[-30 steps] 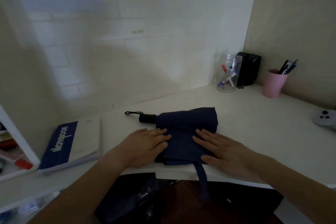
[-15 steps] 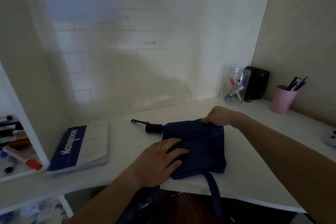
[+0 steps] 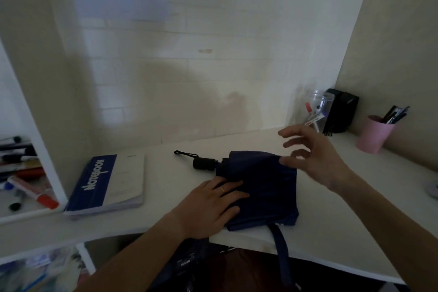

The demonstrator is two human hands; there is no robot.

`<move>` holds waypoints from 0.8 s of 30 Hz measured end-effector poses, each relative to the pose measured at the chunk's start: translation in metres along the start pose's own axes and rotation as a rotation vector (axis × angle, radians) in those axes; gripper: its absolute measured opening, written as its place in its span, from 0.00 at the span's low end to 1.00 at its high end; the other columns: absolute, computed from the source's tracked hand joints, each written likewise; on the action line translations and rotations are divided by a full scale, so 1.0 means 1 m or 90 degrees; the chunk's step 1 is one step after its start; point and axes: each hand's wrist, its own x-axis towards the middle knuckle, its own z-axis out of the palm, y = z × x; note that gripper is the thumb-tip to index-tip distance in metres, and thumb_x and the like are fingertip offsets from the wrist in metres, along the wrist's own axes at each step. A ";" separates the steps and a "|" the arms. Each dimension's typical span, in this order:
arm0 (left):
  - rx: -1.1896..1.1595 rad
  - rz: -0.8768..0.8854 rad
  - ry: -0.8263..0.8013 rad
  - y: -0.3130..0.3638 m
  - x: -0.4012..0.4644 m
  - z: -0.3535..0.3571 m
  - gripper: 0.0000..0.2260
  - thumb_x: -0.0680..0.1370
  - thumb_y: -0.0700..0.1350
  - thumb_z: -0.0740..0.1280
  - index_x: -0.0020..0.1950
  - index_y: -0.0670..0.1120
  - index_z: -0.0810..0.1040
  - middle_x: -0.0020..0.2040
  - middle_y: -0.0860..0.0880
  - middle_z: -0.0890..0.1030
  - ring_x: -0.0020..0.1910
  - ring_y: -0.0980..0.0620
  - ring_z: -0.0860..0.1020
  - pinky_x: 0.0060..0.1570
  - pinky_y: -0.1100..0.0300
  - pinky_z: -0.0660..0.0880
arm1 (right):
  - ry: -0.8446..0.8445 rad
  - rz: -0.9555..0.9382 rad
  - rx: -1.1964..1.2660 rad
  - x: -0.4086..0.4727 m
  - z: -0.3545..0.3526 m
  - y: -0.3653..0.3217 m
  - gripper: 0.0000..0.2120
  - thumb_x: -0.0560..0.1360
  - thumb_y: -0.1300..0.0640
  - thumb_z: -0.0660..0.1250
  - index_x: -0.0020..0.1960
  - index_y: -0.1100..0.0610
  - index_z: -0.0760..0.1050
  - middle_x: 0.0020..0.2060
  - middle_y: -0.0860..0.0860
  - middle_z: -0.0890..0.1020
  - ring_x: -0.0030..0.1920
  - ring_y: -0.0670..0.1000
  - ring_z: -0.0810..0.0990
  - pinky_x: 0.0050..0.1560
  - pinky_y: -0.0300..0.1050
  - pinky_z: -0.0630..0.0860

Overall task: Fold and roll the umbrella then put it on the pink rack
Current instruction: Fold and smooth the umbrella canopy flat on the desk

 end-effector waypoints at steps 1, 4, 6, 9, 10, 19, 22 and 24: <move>0.000 0.002 0.003 0.000 0.000 -0.001 0.20 0.86 0.58 0.49 0.77 0.57 0.67 0.78 0.53 0.67 0.73 0.50 0.66 0.74 0.56 0.62 | -0.006 -0.001 -0.089 -0.007 0.003 0.002 0.31 0.64 0.65 0.82 0.62 0.48 0.76 0.56 0.43 0.79 0.51 0.46 0.80 0.45 0.37 0.78; -0.009 0.004 0.011 0.000 0.000 -0.003 0.20 0.86 0.58 0.50 0.77 0.58 0.67 0.78 0.53 0.68 0.74 0.51 0.65 0.75 0.56 0.62 | -0.027 -0.029 -0.369 -0.034 0.019 0.008 0.31 0.66 0.59 0.79 0.65 0.44 0.75 0.49 0.37 0.77 0.49 0.45 0.77 0.47 0.36 0.73; -0.019 -0.001 0.021 0.001 -0.001 -0.005 0.20 0.85 0.58 0.52 0.75 0.57 0.69 0.75 0.52 0.71 0.71 0.52 0.68 0.73 0.56 0.65 | 0.056 -0.105 -0.413 -0.055 0.031 0.009 0.19 0.68 0.60 0.77 0.55 0.45 0.80 0.41 0.34 0.74 0.45 0.45 0.76 0.45 0.40 0.73; -0.057 -0.027 0.047 0.005 -0.002 -0.009 0.19 0.84 0.59 0.56 0.70 0.53 0.72 0.66 0.52 0.74 0.59 0.53 0.75 0.62 0.56 0.73 | 0.225 -0.086 -0.332 -0.079 0.048 0.017 0.17 0.68 0.61 0.78 0.52 0.49 0.77 0.45 0.42 0.75 0.42 0.45 0.75 0.42 0.35 0.71; -0.058 -0.029 0.054 0.005 -0.003 -0.009 0.19 0.83 0.60 0.56 0.68 0.52 0.73 0.65 0.52 0.74 0.55 0.53 0.76 0.59 0.56 0.74 | 0.286 -0.022 -0.273 -0.083 0.051 0.018 0.19 0.67 0.61 0.78 0.53 0.51 0.74 0.47 0.45 0.75 0.41 0.46 0.75 0.41 0.35 0.71; -0.037 0.004 0.079 0.006 -0.003 -0.012 0.18 0.84 0.60 0.56 0.66 0.52 0.76 0.61 0.52 0.76 0.53 0.54 0.77 0.57 0.58 0.74 | 0.249 0.188 0.016 -0.041 0.036 0.020 0.10 0.70 0.61 0.77 0.48 0.51 0.82 0.43 0.49 0.86 0.38 0.47 0.83 0.39 0.39 0.77; -0.023 0.014 0.096 0.006 -0.003 -0.013 0.17 0.84 0.59 0.56 0.65 0.53 0.77 0.59 0.52 0.77 0.54 0.55 0.76 0.59 0.59 0.73 | 0.146 0.141 0.053 -0.046 0.030 0.012 0.07 0.71 0.63 0.76 0.46 0.53 0.84 0.39 0.50 0.86 0.37 0.46 0.82 0.38 0.37 0.77; 0.001 0.014 0.093 0.005 -0.003 -0.012 0.18 0.84 0.59 0.56 0.65 0.53 0.78 0.59 0.53 0.78 0.57 0.55 0.75 0.61 0.60 0.72 | 0.066 0.144 0.120 -0.058 0.030 0.011 0.08 0.72 0.64 0.75 0.50 0.55 0.83 0.42 0.51 0.87 0.39 0.45 0.84 0.37 0.35 0.78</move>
